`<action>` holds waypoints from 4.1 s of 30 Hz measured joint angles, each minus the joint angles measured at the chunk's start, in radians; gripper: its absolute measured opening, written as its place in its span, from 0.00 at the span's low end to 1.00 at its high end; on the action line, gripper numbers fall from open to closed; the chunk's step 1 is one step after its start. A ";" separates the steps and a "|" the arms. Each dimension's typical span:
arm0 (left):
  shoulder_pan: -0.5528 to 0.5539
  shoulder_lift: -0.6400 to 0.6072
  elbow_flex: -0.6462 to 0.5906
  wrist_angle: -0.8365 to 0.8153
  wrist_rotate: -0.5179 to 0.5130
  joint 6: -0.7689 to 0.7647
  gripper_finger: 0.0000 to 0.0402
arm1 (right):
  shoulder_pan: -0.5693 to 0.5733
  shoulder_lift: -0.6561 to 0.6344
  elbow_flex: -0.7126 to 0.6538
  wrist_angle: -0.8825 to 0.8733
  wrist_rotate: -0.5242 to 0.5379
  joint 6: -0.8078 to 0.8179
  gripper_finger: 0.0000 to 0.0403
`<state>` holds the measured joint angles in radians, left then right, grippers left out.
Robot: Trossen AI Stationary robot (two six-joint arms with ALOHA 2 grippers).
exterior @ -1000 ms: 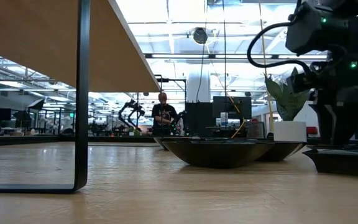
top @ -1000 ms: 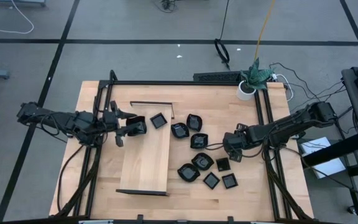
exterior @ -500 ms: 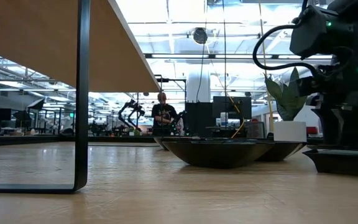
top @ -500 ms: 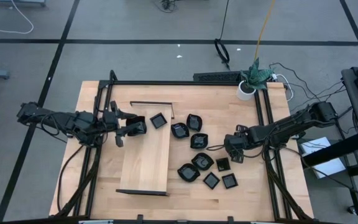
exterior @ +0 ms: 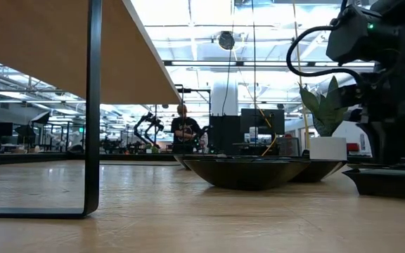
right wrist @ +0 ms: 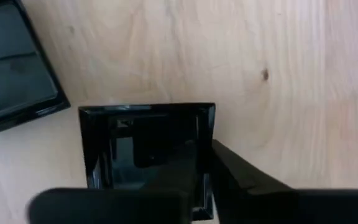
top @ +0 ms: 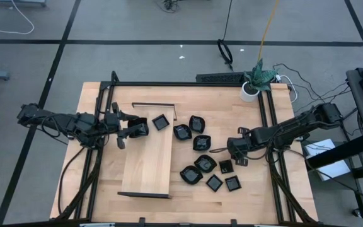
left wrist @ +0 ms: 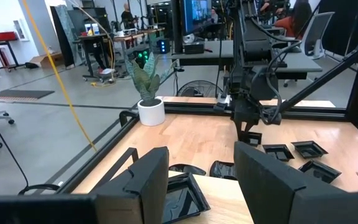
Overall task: Pick & Place Mini shaped plates
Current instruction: Stack the square plate on top of the square plate on the shelf
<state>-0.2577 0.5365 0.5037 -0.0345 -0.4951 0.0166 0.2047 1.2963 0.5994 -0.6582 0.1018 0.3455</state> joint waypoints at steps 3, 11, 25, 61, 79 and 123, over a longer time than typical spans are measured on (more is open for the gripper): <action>0.000 0.000 0.000 0.000 0.000 0.000 0.46 | 0.000 -0.017 0.002 0.000 -0.001 -0.007 0.01; 0.000 0.000 0.000 0.000 0.000 0.000 0.46 | 0.000 -0.121 0.029 0.034 0.026 0.000 0.00; 0.002 0.121 0.000 0.109 -0.007 -0.014 0.46 | -0.004 -0.222 -0.003 0.779 0.557 -0.434 0.00; 0.087 1.063 0.601 0.367 -0.235 0.351 0.57 | -0.098 0.208 -0.115 2.174 0.289 -0.956 0.00; 0.033 1.007 0.599 0.402 -0.374 0.387 0.05 | -0.052 0.193 -0.114 2.099 0.202 -0.959 0.33; 0.451 0.892 0.792 -0.881 0.556 -0.288 0.06 | -0.032 0.192 -0.115 2.126 0.316 -0.933 0.55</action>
<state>0.1937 1.4283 1.2961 -0.9160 0.0608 -0.2718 0.1722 1.4883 0.4847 1.4681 0.4175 -0.5877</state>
